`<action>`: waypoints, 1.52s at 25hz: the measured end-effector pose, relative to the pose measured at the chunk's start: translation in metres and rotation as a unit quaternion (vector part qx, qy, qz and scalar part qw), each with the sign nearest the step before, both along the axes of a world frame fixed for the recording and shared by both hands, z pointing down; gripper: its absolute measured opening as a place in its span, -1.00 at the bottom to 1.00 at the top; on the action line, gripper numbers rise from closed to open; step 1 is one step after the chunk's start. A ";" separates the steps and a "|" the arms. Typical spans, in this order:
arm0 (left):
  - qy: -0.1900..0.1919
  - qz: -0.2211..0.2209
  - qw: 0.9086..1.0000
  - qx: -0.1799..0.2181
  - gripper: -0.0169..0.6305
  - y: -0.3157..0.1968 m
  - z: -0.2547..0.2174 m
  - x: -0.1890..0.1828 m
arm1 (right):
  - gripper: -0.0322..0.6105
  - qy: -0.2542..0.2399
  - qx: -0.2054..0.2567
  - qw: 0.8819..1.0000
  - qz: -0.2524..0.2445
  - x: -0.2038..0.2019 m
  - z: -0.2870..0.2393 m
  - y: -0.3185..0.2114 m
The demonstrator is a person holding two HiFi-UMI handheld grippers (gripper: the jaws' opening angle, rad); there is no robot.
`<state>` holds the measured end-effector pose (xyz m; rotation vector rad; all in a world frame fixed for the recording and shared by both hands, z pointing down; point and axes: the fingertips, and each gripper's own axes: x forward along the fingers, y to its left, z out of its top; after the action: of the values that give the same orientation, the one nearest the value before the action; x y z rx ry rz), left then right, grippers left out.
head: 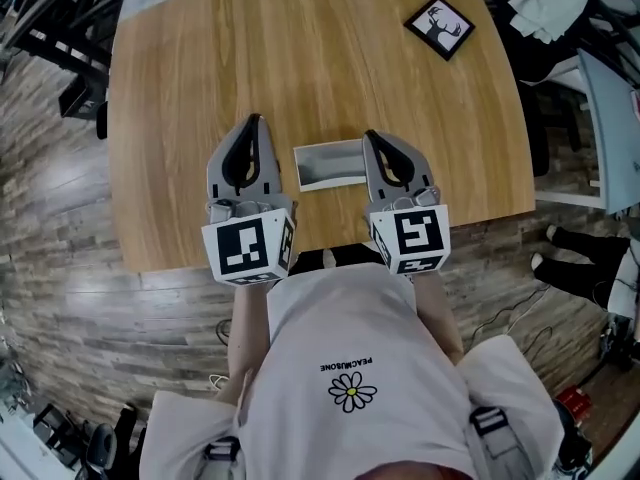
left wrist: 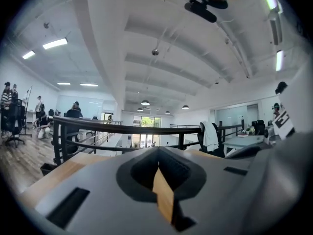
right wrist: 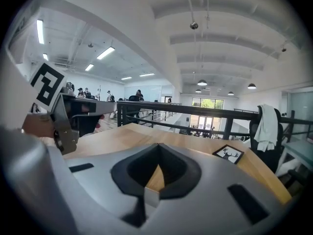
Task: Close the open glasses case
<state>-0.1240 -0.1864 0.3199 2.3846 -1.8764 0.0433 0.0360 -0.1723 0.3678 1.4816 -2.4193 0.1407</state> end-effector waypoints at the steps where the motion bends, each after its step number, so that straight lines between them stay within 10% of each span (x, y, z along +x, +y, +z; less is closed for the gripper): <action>1: -0.009 0.007 1.000 0.010 -0.90 0.000 -0.004 0.005 | -0.89 0.000 -0.001 1.000 -0.001 0.002 0.001 -0.001; 13: -0.027 0.008 0.999 0.016 -0.90 -0.002 -0.005 0.016 | -0.88 0.015 -0.010 1.000 0.009 0.010 0.020 -0.006; 18: -0.028 0.009 0.999 0.014 -0.90 0.001 -0.002 0.018 | -0.45 -0.061 -0.069 0.995 -0.046 -0.010 0.037 -0.012; 26: -0.030 0.001 1.000 -0.004 -0.90 0.000 0.008 0.017 | -0.42 -0.098 -0.181 0.977 -0.060 -0.020 0.093 -0.018; 38: -0.030 0.002 0.999 -0.015 -0.90 0.000 0.017 0.020 | -0.42 -0.054 -0.231 0.970 -0.060 -0.015 0.142 -0.019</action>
<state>-0.1044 -0.1862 0.3366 2.3931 -1.8826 0.1458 0.0206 -0.1916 0.5096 1.1384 -2.3328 0.7206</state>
